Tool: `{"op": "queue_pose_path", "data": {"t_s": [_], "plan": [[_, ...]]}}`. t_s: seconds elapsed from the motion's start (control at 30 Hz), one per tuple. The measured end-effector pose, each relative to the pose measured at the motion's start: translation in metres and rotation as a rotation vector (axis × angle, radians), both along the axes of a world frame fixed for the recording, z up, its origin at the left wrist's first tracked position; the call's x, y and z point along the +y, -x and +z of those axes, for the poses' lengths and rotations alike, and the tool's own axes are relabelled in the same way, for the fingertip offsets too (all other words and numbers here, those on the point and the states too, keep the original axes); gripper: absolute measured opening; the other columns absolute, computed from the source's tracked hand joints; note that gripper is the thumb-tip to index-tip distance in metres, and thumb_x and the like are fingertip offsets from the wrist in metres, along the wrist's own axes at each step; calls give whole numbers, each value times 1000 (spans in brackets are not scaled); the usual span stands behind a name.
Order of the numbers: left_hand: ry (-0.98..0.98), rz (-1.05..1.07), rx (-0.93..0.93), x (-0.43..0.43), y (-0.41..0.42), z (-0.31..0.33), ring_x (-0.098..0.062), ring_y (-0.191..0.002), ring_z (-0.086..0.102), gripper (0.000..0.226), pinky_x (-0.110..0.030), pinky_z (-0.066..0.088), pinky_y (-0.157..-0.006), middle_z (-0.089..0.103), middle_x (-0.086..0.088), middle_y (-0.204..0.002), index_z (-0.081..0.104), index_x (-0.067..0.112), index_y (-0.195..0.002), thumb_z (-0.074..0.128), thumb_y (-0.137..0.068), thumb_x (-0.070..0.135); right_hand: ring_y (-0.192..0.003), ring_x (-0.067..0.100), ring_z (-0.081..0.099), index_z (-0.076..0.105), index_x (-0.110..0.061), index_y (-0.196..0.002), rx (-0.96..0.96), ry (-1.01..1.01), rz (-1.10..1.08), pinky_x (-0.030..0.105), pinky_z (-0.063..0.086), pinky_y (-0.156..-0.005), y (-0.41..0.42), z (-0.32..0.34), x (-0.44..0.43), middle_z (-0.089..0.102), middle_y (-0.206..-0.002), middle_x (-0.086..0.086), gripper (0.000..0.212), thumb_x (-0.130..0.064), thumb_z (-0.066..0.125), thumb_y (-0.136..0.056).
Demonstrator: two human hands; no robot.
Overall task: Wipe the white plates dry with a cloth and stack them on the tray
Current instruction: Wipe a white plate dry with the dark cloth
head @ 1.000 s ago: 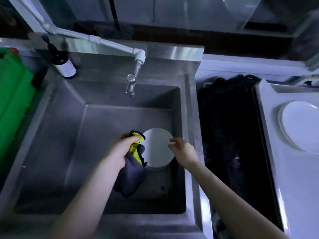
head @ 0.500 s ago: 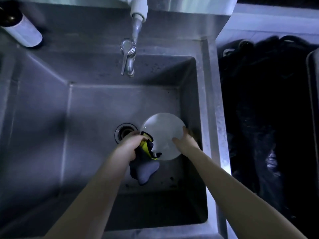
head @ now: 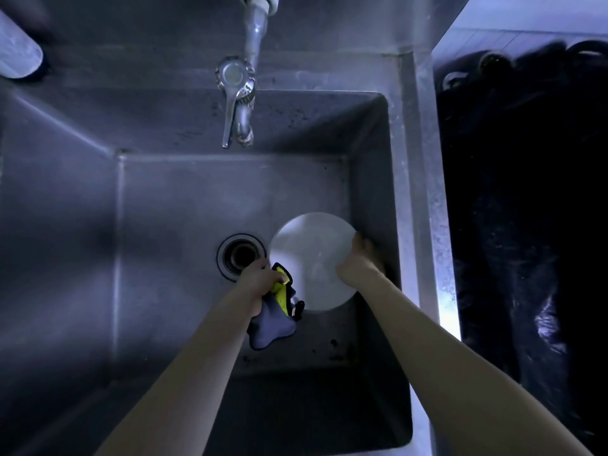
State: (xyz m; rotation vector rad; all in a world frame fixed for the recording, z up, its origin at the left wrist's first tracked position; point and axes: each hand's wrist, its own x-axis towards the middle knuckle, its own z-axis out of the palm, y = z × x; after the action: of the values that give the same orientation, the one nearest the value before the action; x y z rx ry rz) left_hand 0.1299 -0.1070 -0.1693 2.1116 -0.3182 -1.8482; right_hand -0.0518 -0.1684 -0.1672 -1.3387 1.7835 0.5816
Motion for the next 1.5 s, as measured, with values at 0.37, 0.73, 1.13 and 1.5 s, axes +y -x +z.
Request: {"op": "queue_pose_path", "data": {"t_s": [0.37, 0.73, 1.13, 1.5], "plan": [[10, 83, -11, 7, -14, -4, -17, -45, 64, 35, -21, 48, -40, 61, -17, -86, 56, 1, -112, 60, -81, -16, -143, 34, 26, 2, -16, -158, -97, -32, -180, 47, 35, -114, -4, -7, 7, 12, -159, 11, 95, -26, 68, -90], [88, 150, -91, 13, -60, 23, -25, -64, 67, 48, -32, 55, -58, 65, -8, -82, 55, 19, -118, 68, -78, -5, -110, 30, 56, 41, -25, -140, -454, 183, -497, 55, 55, -90, -13, 23, 41, 52, -118, 1, 62, -9, 68, -87], [311, 383, 55, 43, -86, 128, -28, -72, 66, 39, -36, 55, -69, 66, -14, -87, 60, 10, -121, 67, -83, 4, -110, 5, 62, 54, -43, -125, -943, 510, -556, 28, 57, -83, -36, 136, 68, 62, -122, -15, 35, -38, 55, -90], [855, 707, 10, 98, -84, 283, -31, -84, 67, 21, -50, 53, -89, 67, -22, -93, 62, 10, -92, 76, -77, 13, -104, 15, 69, 69, -47, -112, -1178, 575, -695, 30, 57, -72, -10, 227, 102, 72, -113, -12, 28, -43, 60, -86]]}}
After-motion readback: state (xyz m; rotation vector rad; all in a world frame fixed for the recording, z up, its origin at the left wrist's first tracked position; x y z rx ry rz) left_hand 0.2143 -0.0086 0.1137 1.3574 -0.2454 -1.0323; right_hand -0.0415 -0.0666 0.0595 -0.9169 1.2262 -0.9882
